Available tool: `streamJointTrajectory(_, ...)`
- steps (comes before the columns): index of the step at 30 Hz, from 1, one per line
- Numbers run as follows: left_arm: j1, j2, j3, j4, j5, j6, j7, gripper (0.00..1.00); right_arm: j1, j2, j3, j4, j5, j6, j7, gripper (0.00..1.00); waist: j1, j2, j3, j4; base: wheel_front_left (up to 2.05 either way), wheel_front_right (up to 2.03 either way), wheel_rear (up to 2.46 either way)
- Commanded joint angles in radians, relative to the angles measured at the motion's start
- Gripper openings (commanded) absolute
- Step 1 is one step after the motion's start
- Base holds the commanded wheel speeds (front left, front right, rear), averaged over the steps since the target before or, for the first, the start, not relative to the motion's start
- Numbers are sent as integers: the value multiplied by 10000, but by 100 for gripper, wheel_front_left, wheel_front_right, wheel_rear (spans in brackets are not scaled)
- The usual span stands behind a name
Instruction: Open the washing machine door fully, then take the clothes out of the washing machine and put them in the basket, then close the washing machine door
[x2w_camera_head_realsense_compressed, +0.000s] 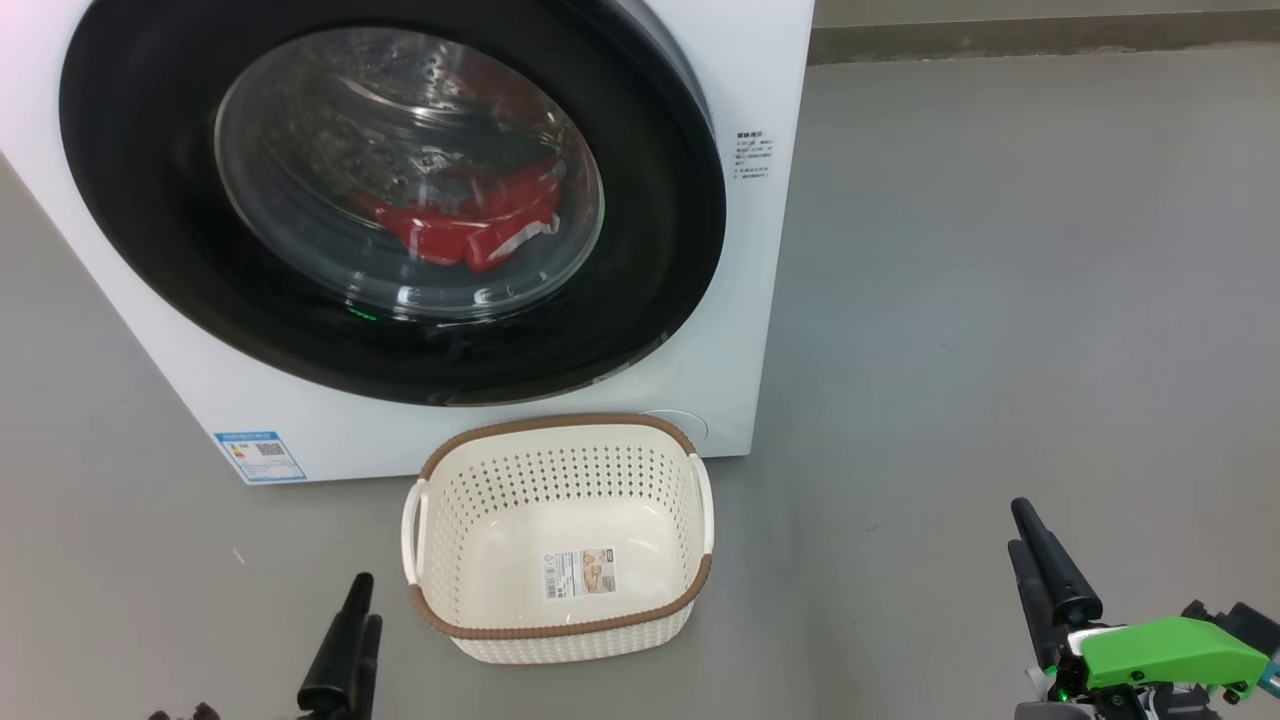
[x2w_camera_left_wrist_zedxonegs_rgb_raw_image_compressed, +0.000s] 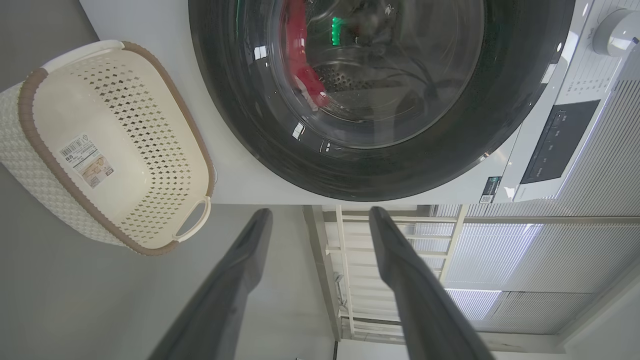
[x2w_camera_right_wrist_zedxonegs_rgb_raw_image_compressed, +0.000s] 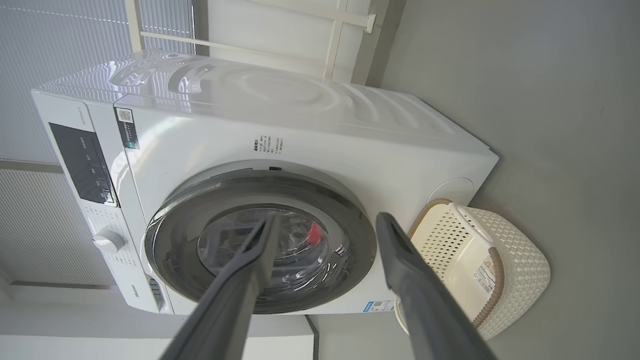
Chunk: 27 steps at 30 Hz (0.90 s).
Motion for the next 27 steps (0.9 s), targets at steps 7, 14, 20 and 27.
streamJointTrajectory(7,-584,215,-163,-287,835,42,-298,100,-647,-120,190,-234,-1033,31,-284,100,-1,-1,10,-9,0,0,0)
streamJointTrajectory(14,-695,191,-149,-435,1885,121,-500,100,-786,-84,266,-198,-2021,31,-482,100,-1,-1,30,-26,0,0,0)
streamJointTrajectory(20,-750,124,-95,-639,2841,130,-673,100,-918,-79,322,-136,-2878,31,-654,100,-1,-1,46,-43,0,0,0)
streamJointTrajectory(27,-832,100,-142,-688,3847,186,-846,100,-1062,-83,375,-77,-3713,32,-824,100,-1,-1,61,-68,0,0,0)
